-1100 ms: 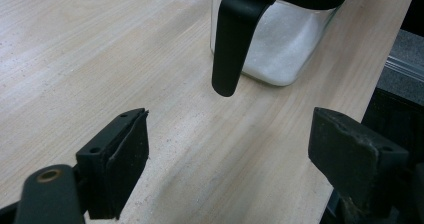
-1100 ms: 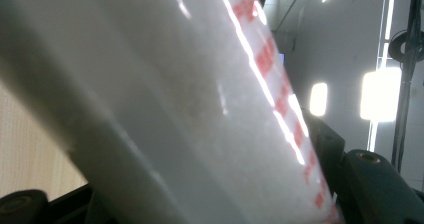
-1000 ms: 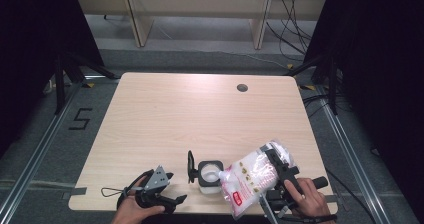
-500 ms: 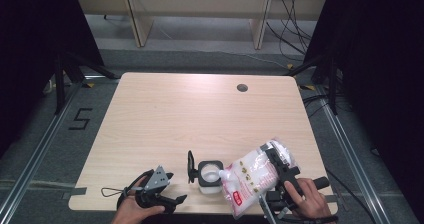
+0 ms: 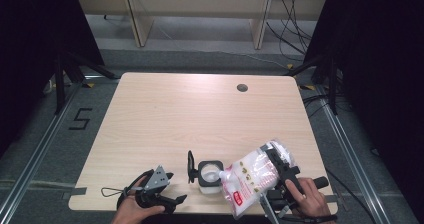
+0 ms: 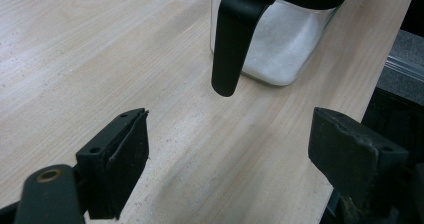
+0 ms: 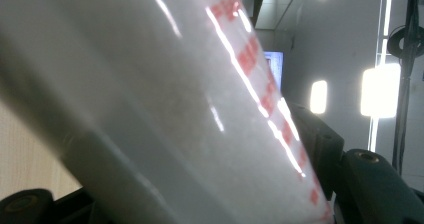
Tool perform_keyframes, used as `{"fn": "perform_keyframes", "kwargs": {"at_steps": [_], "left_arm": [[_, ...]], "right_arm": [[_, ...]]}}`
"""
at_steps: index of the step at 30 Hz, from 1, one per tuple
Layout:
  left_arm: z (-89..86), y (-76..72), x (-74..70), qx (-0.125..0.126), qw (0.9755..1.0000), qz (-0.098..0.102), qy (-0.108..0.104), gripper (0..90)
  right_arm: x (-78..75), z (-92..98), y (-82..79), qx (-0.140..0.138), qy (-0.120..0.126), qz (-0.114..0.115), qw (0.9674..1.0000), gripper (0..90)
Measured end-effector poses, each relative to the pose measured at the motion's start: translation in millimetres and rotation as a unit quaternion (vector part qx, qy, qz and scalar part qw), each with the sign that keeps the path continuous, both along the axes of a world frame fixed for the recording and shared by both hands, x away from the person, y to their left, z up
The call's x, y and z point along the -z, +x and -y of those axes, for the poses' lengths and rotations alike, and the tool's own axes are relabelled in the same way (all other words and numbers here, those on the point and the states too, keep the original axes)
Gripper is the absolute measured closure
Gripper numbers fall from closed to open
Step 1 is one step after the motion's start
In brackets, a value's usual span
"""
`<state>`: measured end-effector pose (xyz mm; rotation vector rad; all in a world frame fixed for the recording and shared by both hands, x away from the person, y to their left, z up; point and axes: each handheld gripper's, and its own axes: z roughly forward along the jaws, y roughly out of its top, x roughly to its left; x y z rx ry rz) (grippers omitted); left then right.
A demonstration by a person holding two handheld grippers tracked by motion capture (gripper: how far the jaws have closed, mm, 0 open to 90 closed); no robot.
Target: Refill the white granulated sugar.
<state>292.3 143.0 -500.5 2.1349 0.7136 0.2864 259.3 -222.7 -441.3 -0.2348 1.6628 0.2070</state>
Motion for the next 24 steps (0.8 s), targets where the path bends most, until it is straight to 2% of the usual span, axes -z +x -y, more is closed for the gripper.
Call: {"fn": "perform_keyframes", "kwargs": {"at_steps": [1, 3, 4, 7, 9, 10, 11, 12, 13, 14, 15, 17, 18, 19, 20, 21, 22, 23, 24], "left_arm": [[-1.0, 0.7, -0.5, -0.001, 0.9999, 0.003, 0.01, 16.1], [-1.3, 0.8, -0.6, 0.001, 0.9999, 0.003, 0.013, 16.1], [-1.1, 0.7, -0.5, 0.001, 0.9999, 0.003, 0.011, 16.1], [-1.2, 0.8, -0.5, 0.0, 0.9999, 0.003, 0.012, 16.1], [0.2, 0.0, 0.1, -0.004, 1.0, 0.0, 0.001, 16.1], [-0.2, 0.2, 0.0, -0.003, 1.0, 0.001, 0.004, 16.1], [-1.2, 0.8, -0.6, 0.0, 0.9999, 0.003, 0.012, 16.1], [0.2, 0.1, 0.2, -0.004, 1.0, 0.001, 0.001, 16.1], [0.1, 0.0, 0.1, -0.004, 1.0, 0.0, 0.001, 16.1], [0.0, 0.1, 0.0, -0.002, 1.0, 0.001, 0.001, 16.1], [1.0, -0.5, 0.6, -0.006, 1.0, -0.002, -0.007, 16.1], [0.0, 0.0, 0.1, -0.003, 1.0, 0.0, 0.0, 16.1], [-1.1, 0.7, -0.5, 0.0, 0.9999, 0.003, 0.01, 16.1], [0.8, -0.5, 0.4, -0.006, 1.0, -0.001, -0.005, 16.1], [-1.2, 0.8, -0.6, 0.003, 0.9999, 0.004, 0.01, 16.1], [0.2, 0.2, 0.1, -0.001, 1.0, 0.002, -0.002, 16.1], [0.2, 0.5, 0.1, 0.002, 1.0, 0.006, -0.002, 16.1], [0.8, -0.4, 0.4, -0.004, 1.0, 0.0, -0.006, 16.1], [0.9, -0.5, 0.4, -0.004, 1.0, 0.0, -0.007, 16.1]], "right_arm": [[-0.8, 0.0, 0.5, -0.003, -0.006, 0.002, 1.0, 45.9], [-4.5, -0.8, 2.0, -0.015, -0.032, 0.012, 0.9993, 45.9], [-3.5, -0.3, 1.8, -0.012, -0.024, 0.009, 0.9996, 45.9], [-4.3, -0.2, 2.2, -0.015, -0.028, 0.012, 0.9994, 46.0], [-3.9, -0.2, 2.6, -0.015, -0.026, 0.011, 0.9995, 46.0], [-4.1, -0.2, 2.3, -0.013, -0.028, 0.011, 0.9995, 46.0], [-2.4, 0.2, 1.9, -0.008, -0.019, 0.004, 0.9998, 46.0], [-1.8, 0.3, 2.3, -0.008, -0.017, 0.003, 0.9998, 46.1], [-1.7, 0.3, 2.3, -0.009, -0.018, 0.004, 0.9998, 46.1], [-3.9, -0.2, 2.5, -0.013, -0.03, 0.011, 0.9994, 46.0], [-3.8, -0.3, 2.5, -0.014, -0.03, 0.012, 0.9994, 46.1], [-4.4, -0.7, 1.9, -0.013, -0.034, 0.014, 0.9992, 46.0], [-3.0, -0.6, 1.5, -0.008, -0.027, 0.009, 0.9995, 46.1], [-2.4, -0.7, 1.6, -0.008, -0.023, 0.008, 0.9997, 46.0], [-2.6, -0.9, 1.7, -0.011, -0.025, 0.01, 0.9996, 46.1], [-4.5, -1.5, 2.0, -0.017, -0.035, 0.019, 0.9991, 46.1], [-5.3, -1.8, 0.8, -0.012, -0.039, 0.018, 0.999, 46.1], [-5.8, -1.9, 0.1, -0.009, -0.04, 0.018, 0.999, 46.0], [-4.7, -1.9, 1.5, -0.016, -0.036, 0.02, 0.999, 46.1]]}}
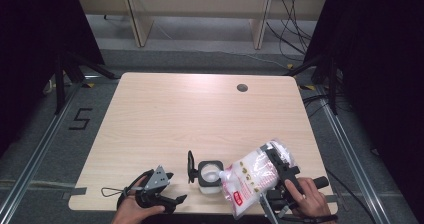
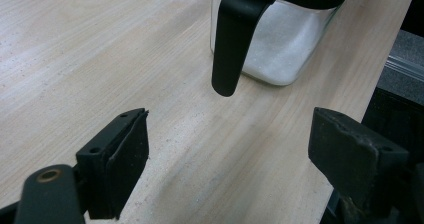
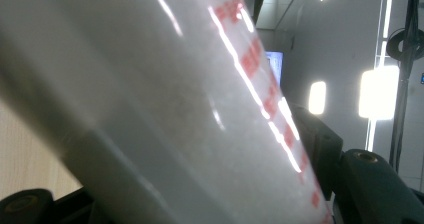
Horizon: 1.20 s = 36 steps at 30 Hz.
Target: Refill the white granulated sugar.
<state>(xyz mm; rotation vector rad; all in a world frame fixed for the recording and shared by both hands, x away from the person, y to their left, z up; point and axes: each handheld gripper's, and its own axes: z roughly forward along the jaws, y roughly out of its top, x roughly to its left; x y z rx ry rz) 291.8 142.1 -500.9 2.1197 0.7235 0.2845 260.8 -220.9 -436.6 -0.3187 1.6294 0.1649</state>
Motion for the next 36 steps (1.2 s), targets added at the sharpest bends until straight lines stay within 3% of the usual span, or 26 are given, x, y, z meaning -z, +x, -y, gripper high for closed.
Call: {"fn": "perform_keyframes", "kwargs": {"at_steps": [1, 2, 3, 4, 5, 6, 8, 9, 13, 15, 16, 21, 22, 23, 28, 29, 30, 36], "left_arm": [[-0.9, 0.8, -0.4, 0.004, 1.0, 0.004, 0.008, 16.1], [0.0, 0.0, 0.0, -0.001, 1.0, -0.001, 0.001, 16.1], [-1.3, 1.4, -0.7, 0.008, 0.9999, 0.008, 0.009, 16.1], [-0.5, 0.9, -0.3, 0.005, 1.0, 0.006, 0.003, 16.1], [-1.2, 1.4, -0.6, 0.007, 0.9999, 0.008, 0.009, 16.1], [-1.2, 1.4, -0.6, 0.007, 0.9999, 0.007, 0.009, 16.1], [-2.6, 1.9, -1.4, 0.012, 0.9997, 0.007, 0.021, 16.1], [0.3, -0.1, 0.2, -0.001, 1.0, -0.001, -0.002, 16.1], [-1.3, 1.4, -0.7, 0.008, 0.9999, 0.008, 0.01, 16.1], [-0.9, 0.6, -0.4, 0.003, 1.0, 0.001, 0.008, 16.1], [-2.3, 1.3, -1.1, 0.006, 0.9998, 0.004, 0.02, 16.1], [-2.0, 1.8, -1.1, 0.011, 0.9998, 0.01, 0.015, 16.1], [-0.6, 0.9, -0.3, 0.005, 1.0, 0.007, 0.004, 16.1], [-2.4, 1.7, -1.3, 0.011, 0.9997, 0.007, 0.019, 16.1], [-2.3, 1.3, -1.1, 0.005, 0.9998, 0.004, 0.019, 16.1], [-2.4, 1.3, -1.2, 0.006, 0.9998, 0.004, 0.02, 16.1], [-1.5, 1.4, -0.9, 0.01, 0.9999, 0.008, 0.011, 16.1], [-2.2, 1.2, -1.1, 0.005, 0.9998, 0.004, 0.019, 16.1]], "right_arm": [[0.4, 0.0, -1.1, 0.008, 0.002, -0.006, 0.9999, 46.1], [0.3, -0.2, -1.2, 0.008, 0.0, -0.005, 1.0, 46.1], [3.3, 0.3, -2.2, 0.015, 0.019, -0.011, 0.9996, 46.1], [0.3, -1.3, -2.4, 0.009, 0.002, -0.003, 1.0, 46.1], [1.6, -1.5, -3.2, 0.013, 0.013, -0.005, 0.9998, 46.1], [-2.5, -3.3, -2.9, 0.002, -0.011, 0.008, 0.9999, 46.1], [-0.7, -3.3, -3.3, 0.004, 0.0, 0.003, 1.0, 46.1], [-0.6, -3.3, -3.3, 0.004, 0.001, 0.003, 1.0, 46.1], [-0.9, -3.1, -3.5, 0.005, 0.0, 0.002, 1.0, 46.2], [-1.0, -3.0, -3.4, 0.005, -0.001, 0.003, 1.0, 46.2], [-2.8, -3.3, -3.3, 0.0, -0.011, 0.011, 0.9999, 46.2], [-2.0, -2.7, -2.8, 0.001, -0.006, 0.006, 1.0, 46.2], [-2.0, -2.7, -2.8, 0.001, -0.006, 0.006, 1.0, 46.2], [-2.0, -2.7, -2.9, 0.001, -0.005, 0.006, 1.0, 46.2], [-1.6, -2.4, -2.4, -0.002, -0.003, 0.007, 1.0, 46.3], [0.2, -1.8, -2.4, 0.002, 0.007, 0.0, 1.0, 46.3], [0.6, -1.6, -2.3, 0.002, 0.009, -0.001, 1.0, 46.3], [-1.7, -2.2, -2.4, -0.002, -0.004, 0.007, 1.0, 46.3]]}}
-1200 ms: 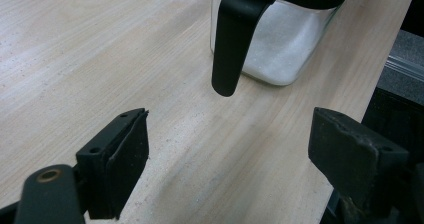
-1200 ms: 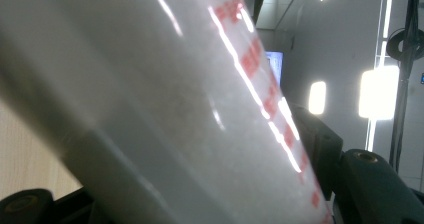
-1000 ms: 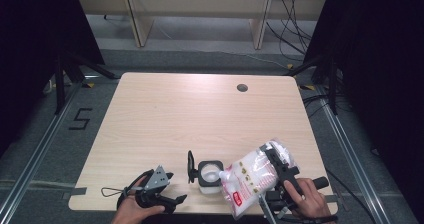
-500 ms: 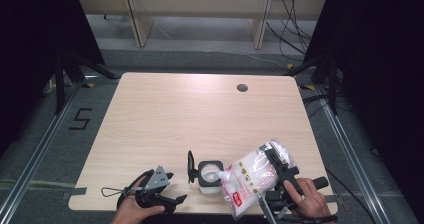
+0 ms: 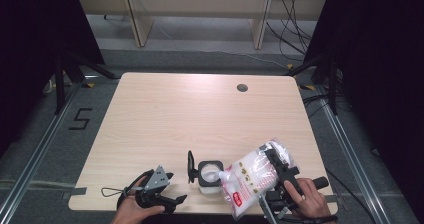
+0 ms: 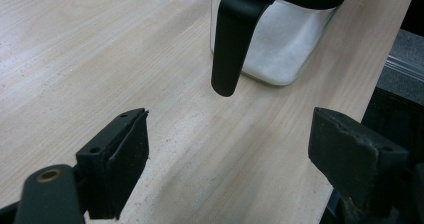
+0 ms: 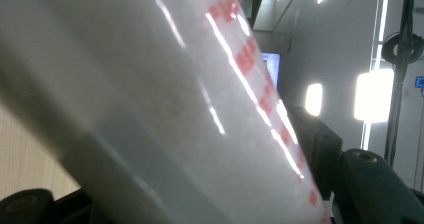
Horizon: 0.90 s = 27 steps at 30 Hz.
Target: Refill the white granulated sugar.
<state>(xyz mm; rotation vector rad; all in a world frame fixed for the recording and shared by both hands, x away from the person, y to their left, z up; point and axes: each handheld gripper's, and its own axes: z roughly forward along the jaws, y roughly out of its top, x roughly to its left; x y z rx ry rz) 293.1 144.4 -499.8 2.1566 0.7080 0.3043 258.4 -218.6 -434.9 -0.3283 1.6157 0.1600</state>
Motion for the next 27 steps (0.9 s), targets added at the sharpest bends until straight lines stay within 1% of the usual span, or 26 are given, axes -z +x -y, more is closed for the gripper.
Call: {"fn": "perform_keyframes", "kwargs": {"at_steps": [1, 2, 4, 8, 9, 10, 11, 17, 18, 19, 20, 22, 23, 27], "left_arm": [[-0.1, 0.0, 0.0, 0.0, 1.0, 0.0, 0.0, 16.1], [0.2, -0.1, 0.1, 0.0, 1.0, -0.001, -0.002, 16.1], [0.1, 0.0, 0.0, 0.0, 1.0, 0.0, 0.0, 16.1], [0.0, 0.1, 0.0, 0.0, 1.0, 0.0, 0.0, 16.1], [0.2, -0.1, 0.1, 0.0, 1.0, -0.001, -0.002, 16.1], [0.0, 0.3, 0.0, 0.004, 1.0, 0.002, -0.001, 16.1], [0.1, 0.0, 0.1, -0.001, 1.0, 0.0, -0.001, 16.1], [0.0, 0.0, 0.1, 0.0, 1.0, 0.0, 0.0, 16.1], [0.6, -0.4, 0.3, 0.0, 1.0, -0.003, -0.006, 16.1], [0.6, -0.4, 0.4, 0.0, 1.0, -0.002, -0.006, 16.1], [0.3, -0.1, 0.2, -0.001, 1.0, -0.001, -0.003, 16.1], [0.1, 0.0, 0.1, 0.0, 1.0, 0.0, -0.001, 16.1], [0.6, -0.3, 0.3, 0.0, 1.0, -0.002, -0.005, 16.1], [0.7, -0.4, 0.4, 0.0, 1.0, -0.002, -0.006, 16.1]], "right_arm": [[1.7, 0.5, -0.2, 0.005, 0.009, -0.007, 0.9999, 46.3], [2.1, 0.6, 0.1, 0.003, 0.012, -0.008, 0.9999, 46.3], [2.2, 0.7, 0.0, 0.004, 0.013, -0.008, 0.9999, 46.3], [1.6, 0.7, -0.5, 0.008, 0.009, -0.01, 0.9999, 46.3], [1.6, 0.7, -0.4, 0.007, 0.009, -0.009, 0.9999, 46.3], [1.7, 0.8, -0.3, 0.007, 0.01, -0.009, 0.9999, 46.3], [1.7, 0.8, -0.4, 0.007, 0.009, -0.009, 0.9999, 46.3], [1.8, 1.0, -0.1, 0.007, 0.009, -0.01, 0.9999, 46.3], [1.8, 1.0, -0.1, 0.007, 0.009, -0.01, 0.9999, 46.4], [2.0, 1.1, 0.1, 0.007, 0.009, -0.01, 0.9999, 46.4], [0.6, 0.7, 0.4, 0.002, -0.001, -0.003, 1.0, 46.4], [0.5, 0.8, 0.4, 0.002, -0.002, -0.004, 1.0, 46.5], [0.6, 0.9, 0.6, 0.003, -0.002, -0.005, 1.0, 46.5], [0.9, 0.8, 0.9, 0.002, -0.004, -0.007, 1.0, 46.6]]}}
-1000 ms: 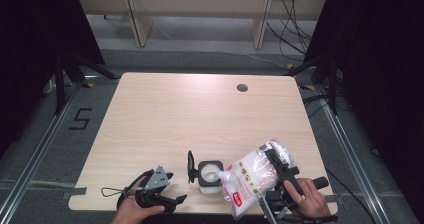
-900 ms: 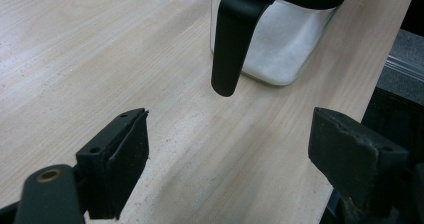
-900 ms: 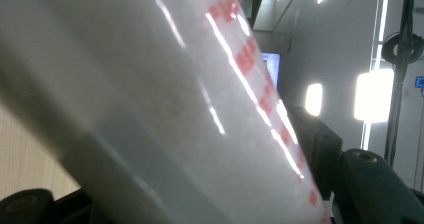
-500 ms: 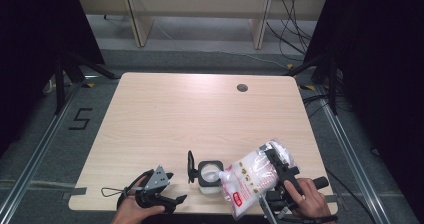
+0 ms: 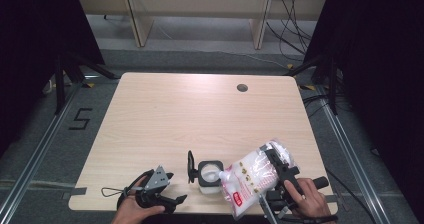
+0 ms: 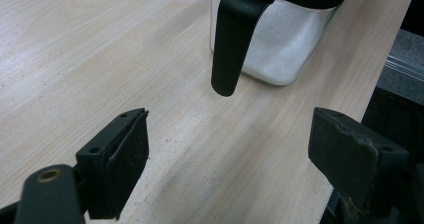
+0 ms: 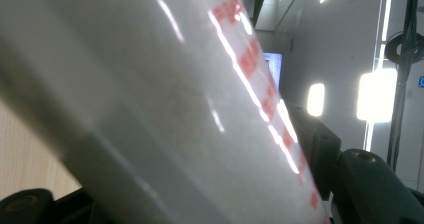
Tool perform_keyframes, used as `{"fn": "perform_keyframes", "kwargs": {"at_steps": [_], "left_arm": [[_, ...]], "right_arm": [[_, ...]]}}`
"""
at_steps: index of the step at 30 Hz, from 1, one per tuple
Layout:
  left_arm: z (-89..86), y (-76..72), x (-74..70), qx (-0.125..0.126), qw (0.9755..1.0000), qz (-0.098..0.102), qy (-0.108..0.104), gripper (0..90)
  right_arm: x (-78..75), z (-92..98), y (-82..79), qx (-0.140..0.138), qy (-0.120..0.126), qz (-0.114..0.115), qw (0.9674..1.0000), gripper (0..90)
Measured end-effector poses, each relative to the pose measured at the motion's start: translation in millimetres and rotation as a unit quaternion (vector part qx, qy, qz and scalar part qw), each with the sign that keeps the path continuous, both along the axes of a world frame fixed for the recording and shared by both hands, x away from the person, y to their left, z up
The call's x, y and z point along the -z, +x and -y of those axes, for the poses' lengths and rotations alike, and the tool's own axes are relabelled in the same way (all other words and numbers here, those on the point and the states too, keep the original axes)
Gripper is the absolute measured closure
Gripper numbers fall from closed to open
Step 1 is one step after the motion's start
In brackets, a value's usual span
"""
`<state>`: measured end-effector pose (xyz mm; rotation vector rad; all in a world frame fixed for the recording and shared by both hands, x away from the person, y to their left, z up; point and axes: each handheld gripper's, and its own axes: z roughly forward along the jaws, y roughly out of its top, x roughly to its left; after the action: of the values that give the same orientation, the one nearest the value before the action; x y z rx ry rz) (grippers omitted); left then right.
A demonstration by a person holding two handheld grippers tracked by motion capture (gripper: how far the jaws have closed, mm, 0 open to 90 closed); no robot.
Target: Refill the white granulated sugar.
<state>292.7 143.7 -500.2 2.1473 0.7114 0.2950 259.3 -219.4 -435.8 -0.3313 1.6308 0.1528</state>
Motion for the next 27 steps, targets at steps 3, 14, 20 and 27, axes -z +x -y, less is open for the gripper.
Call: {"fn": "perform_keyframes", "kwargs": {"at_steps": [3, 14, 20, 27], "left_arm": [[0.0, -0.1, 0.0, -0.001, 1.0, 0.0, 0.0, 16.1], [1.6, -1.0, 0.8, -0.006, 0.9998, -0.003, -0.016, 16.1], [0.7, -0.5, 0.2, -0.003, 1.0, -0.001, -0.009, 16.1], [-0.2, -0.2, -0.3, 0.0, 1.0, 0.0, -0.002, 16.1]], "right_arm": [[3.6, 1.3, -0.6, 0.01, 0.02, -0.01, 0.9997, 46.7], [4.6, 2.0, 1.0, 0.01, 0.002, -0.011, 0.9999, 48.2], [6.8, 2.4, 1.7, 0.009, -0.015, -0.01, 0.9998, 49.8], [10.7, 2.4, 1.9, 0.012, -0.025, -0.008, 0.9996, 51.4]]}}
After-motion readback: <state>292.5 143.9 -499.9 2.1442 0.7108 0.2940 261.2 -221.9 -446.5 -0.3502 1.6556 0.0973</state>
